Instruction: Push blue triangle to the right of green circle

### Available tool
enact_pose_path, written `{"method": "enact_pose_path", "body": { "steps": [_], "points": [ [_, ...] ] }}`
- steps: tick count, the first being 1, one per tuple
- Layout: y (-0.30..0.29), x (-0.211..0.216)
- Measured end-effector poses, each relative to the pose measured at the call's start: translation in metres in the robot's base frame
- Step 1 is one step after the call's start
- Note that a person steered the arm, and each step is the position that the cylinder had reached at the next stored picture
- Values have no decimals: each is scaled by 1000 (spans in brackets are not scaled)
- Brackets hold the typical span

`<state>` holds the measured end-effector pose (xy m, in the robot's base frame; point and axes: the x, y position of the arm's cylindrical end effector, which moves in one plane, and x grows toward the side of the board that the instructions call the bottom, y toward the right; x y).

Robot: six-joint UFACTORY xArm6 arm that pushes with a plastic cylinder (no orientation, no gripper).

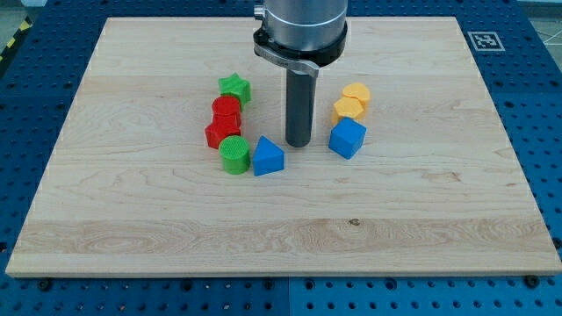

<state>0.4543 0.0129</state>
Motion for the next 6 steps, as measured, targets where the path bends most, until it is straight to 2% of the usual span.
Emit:
{"method": "enact_pose_path", "body": {
  "steps": [1,3,6],
  "points": [
    [-22,-8],
    [-28,6],
    [-85,8]
  ]
}}
